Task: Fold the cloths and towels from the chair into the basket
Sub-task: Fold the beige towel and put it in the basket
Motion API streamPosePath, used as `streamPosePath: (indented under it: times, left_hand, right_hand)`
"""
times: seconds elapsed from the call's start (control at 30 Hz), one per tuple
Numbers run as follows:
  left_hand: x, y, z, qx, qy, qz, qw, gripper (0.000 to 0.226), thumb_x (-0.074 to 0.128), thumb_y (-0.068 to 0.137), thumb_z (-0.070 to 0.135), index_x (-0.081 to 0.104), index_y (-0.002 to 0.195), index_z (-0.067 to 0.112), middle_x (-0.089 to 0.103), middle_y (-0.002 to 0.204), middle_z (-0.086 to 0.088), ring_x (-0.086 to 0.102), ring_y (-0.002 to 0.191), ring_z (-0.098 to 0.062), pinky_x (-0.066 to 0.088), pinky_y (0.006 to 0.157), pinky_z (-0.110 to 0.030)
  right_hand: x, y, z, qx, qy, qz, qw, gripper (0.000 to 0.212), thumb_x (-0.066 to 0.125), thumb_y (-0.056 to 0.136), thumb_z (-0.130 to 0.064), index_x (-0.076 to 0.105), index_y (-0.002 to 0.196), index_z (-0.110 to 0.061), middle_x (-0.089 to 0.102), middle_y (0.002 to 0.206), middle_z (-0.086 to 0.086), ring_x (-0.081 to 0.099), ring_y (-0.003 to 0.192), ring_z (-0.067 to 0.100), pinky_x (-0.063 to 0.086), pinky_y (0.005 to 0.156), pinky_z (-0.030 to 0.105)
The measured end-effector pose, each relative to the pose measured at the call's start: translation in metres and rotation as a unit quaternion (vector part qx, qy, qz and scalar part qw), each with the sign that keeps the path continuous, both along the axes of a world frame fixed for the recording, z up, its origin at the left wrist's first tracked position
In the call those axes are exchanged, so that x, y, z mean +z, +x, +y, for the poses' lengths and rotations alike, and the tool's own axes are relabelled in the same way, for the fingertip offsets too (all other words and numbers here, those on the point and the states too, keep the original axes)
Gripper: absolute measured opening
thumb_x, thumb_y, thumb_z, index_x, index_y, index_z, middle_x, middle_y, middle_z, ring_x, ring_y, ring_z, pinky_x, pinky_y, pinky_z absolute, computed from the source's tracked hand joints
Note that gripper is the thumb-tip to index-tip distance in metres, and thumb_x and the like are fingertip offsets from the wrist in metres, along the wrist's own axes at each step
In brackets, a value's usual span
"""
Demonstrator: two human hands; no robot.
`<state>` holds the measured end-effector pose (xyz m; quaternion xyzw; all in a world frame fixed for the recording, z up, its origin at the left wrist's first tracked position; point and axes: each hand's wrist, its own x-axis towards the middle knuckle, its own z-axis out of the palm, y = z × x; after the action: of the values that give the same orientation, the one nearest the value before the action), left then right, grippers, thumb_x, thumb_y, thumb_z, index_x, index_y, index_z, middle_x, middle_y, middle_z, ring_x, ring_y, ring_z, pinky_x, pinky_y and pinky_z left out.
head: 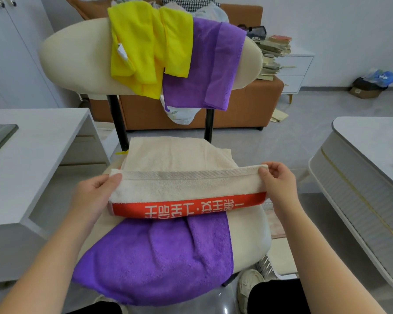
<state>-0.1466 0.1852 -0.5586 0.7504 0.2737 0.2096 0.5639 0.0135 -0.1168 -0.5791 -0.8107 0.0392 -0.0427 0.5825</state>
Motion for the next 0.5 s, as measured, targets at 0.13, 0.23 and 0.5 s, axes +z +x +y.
streamPosePath:
  times: [0.13, 0.23, 0.5]
  left_hand:
    - [0.001, 0.002, -0.008, -0.021, 0.113, -0.036, 0.993, 0.021, 0.064, 0.087, 0.013, 0.062, 0.075, 0.030, 0.067, 0.067, 0.023, 0.059, 0.065, 0.004, 0.042, 0.054, -0.008]
    - [0.000, 0.008, -0.020, -0.050, 0.189, -0.087, 0.977, 0.026, 0.069, 0.081, 0.008, 0.059, 0.076, 0.031, 0.064, 0.081, 0.012, 0.058, 0.076, -0.003, 0.040, 0.063, -0.007]
    - [-0.002, 0.032, -0.065, -0.204, 0.264, -0.129, 0.934, 0.028, 0.070, 0.073, -0.009, 0.064, 0.080, 0.017, 0.060, 0.086, 0.011, 0.059, 0.088, -0.006, 0.040, 0.076, -0.009]
  right_hand:
    - [0.006, -0.006, 0.004, 0.031, 0.010, -0.046, 0.998, 0.011, 0.051, 0.094, -0.015, 0.055, 0.104, -0.019, 0.057, 0.090, -0.007, 0.053, 0.082, 0.005, 0.049, 0.075, 0.028]
    - [0.014, -0.023, 0.022, 0.106, -0.003, -0.102, 0.989, 0.024, 0.039, 0.092, -0.003, 0.053, 0.087, -0.023, 0.050, 0.075, -0.005, 0.044, 0.062, -0.003, 0.036, 0.057, 0.012]
    - [0.008, -0.057, 0.068, 0.322, -0.148, -0.231, 0.906, 0.020, 0.062, 0.082, -0.037, 0.062, 0.102, -0.034, 0.058, 0.080, -0.016, 0.050, 0.072, -0.002, 0.041, 0.068, 0.016]
